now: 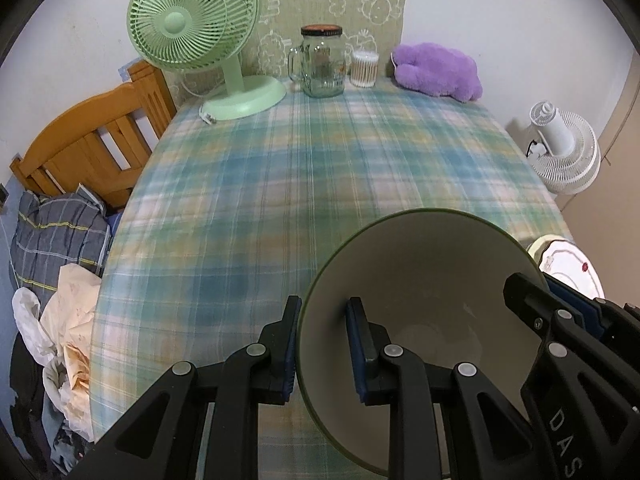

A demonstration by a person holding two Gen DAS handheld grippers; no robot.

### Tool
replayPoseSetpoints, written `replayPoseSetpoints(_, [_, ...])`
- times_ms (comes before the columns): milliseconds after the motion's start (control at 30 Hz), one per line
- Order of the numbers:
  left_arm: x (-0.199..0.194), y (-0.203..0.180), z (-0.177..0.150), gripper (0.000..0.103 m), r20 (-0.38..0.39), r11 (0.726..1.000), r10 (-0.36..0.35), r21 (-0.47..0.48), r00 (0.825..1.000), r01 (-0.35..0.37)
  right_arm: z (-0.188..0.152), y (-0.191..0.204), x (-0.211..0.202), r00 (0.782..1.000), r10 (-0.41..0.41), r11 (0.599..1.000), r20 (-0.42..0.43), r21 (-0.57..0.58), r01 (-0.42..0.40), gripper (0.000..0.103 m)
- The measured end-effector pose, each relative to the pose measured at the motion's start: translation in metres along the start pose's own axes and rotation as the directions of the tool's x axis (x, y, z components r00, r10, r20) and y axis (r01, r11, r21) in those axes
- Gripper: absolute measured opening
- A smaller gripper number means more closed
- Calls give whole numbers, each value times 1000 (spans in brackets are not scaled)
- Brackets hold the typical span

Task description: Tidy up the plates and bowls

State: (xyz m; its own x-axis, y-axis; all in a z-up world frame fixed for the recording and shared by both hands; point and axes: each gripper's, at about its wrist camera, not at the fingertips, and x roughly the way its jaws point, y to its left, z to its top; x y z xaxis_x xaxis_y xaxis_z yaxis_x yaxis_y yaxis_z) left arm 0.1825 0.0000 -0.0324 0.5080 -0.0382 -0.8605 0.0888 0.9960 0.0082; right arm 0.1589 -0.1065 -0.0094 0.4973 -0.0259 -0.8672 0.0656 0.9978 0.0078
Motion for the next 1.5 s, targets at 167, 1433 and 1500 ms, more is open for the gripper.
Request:
replayPoseSetpoints(167, [8,-3,0,20,-17,1000,-6,7,1000,6,-1,-3,9,1000,-10,1000,-20,7,10,18])
replayPoseSetpoints(1433, [-11,2,-13,71,-15,998,-60,20,998,60,-13,-21,-4,999,30,998,-43,51,-27,17])
replayPoseSetpoints(1500, [-11,2,-15,79,-9,998,-60,23,998,60,-14,-22,-2,998,37,998,-54,47,-34,17])
